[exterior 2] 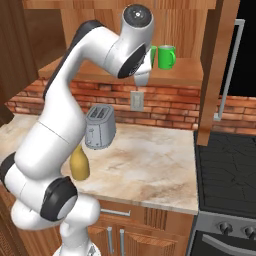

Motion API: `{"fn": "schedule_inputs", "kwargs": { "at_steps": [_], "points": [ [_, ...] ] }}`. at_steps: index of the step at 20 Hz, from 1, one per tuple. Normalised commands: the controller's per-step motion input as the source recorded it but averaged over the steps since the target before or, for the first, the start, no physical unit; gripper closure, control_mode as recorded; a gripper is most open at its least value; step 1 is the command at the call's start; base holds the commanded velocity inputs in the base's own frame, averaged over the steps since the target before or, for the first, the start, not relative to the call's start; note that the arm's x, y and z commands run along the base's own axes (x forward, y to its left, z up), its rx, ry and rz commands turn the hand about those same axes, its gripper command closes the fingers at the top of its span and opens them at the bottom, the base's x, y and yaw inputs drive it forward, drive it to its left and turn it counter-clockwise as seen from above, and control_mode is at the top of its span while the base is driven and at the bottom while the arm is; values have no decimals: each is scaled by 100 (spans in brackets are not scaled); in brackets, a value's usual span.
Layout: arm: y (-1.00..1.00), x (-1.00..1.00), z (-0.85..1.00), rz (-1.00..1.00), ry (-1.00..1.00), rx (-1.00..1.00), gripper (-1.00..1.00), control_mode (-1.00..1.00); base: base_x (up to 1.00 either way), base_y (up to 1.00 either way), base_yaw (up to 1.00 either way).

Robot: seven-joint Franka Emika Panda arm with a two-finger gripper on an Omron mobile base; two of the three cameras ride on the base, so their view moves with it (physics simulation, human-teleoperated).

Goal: There is a tray on the dining counter. Grab the cup, mug, and pitcher and place them on the tray. The pitcher may be placed next to the tray if it cannot fit the tray.

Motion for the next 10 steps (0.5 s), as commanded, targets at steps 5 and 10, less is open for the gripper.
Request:
{"fn": "schedule_inputs", "kwargs": {
  "at_steps": [5,10],
  "points": [
    [0,41,0,0,-1,7,-100,-100,0,0,0],
    [0,47,0,0,-4,10,-100,-100,0,0,0]
  ]
}}
